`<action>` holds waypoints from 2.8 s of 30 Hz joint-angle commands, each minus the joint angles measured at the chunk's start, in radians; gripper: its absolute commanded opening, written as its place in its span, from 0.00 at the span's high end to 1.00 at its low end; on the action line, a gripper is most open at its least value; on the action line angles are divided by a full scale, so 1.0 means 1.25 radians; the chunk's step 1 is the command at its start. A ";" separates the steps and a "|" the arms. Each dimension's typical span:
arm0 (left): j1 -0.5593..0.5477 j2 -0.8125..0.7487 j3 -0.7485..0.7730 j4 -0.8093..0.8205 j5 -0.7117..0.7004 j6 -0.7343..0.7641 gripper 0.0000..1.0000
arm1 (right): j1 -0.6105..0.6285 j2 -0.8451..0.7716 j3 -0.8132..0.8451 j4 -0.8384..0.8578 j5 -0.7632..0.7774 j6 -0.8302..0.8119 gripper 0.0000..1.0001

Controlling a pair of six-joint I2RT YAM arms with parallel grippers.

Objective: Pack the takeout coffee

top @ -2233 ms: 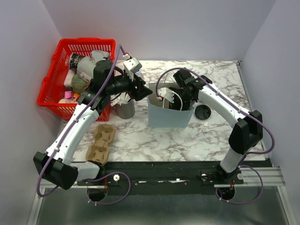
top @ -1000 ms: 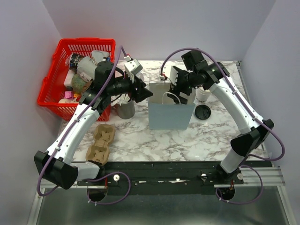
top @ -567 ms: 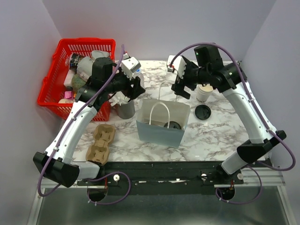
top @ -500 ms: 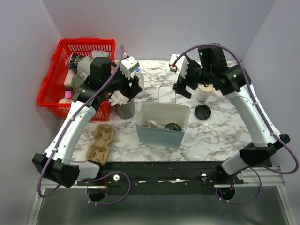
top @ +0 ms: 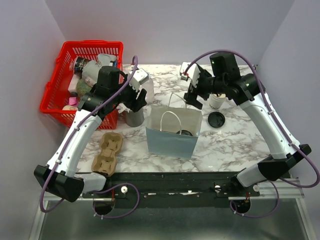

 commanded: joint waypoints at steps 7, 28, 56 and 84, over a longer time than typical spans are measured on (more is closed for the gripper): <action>0.010 -0.029 -0.015 -0.014 -0.037 0.011 0.30 | 0.000 -0.029 -0.054 -0.098 -0.091 -0.021 0.02; 0.014 -0.026 -0.014 0.006 -0.018 -0.005 0.30 | 0.000 0.115 0.019 -0.183 -0.197 -0.082 0.53; 0.029 -0.004 -0.035 0.044 0.004 -0.032 0.30 | 0.064 -0.048 -0.158 -0.022 -0.073 -0.177 1.00; 0.035 0.250 0.127 0.055 -0.186 -0.005 0.46 | 0.038 0.041 -0.104 0.061 0.043 -0.067 0.78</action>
